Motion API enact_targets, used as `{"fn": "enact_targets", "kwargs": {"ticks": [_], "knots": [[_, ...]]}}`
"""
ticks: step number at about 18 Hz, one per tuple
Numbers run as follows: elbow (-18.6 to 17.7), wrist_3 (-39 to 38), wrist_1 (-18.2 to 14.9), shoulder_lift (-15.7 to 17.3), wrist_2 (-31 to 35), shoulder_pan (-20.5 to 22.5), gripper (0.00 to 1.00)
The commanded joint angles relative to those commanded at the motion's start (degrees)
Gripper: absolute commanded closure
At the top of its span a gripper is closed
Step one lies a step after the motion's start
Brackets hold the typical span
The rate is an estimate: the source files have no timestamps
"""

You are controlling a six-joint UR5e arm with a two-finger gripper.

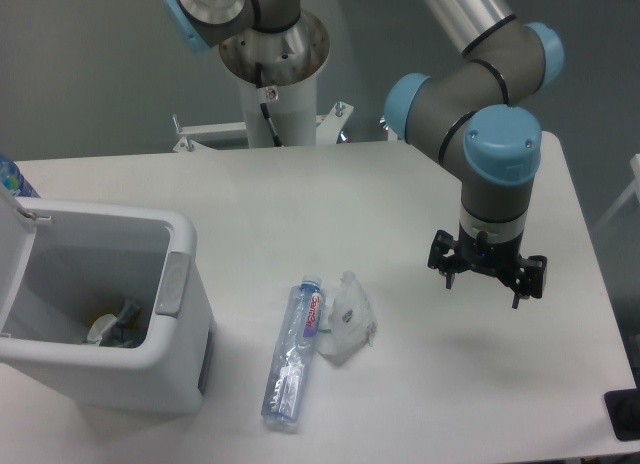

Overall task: Place the trash in the trash can
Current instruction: 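Move the open gripper down over the crumpled clear plastic wrapper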

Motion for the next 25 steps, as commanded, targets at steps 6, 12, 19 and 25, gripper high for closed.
{"fn": "enact_targets", "kwargs": {"ticks": [6,12,19,25], "knots": [[-1.8,-0.3,0.4,0.4,-0.2,-0.1,0.0],[-8.3,-0.6,6.3,1.1,-0.3,-0.9,0.0],[-14.8,-0.7,7.3,2.3,-0.2,-5.6,0.0],[-17.6,-0.9,7.1,4.5,-0.2,-7.6,0.0]]}}
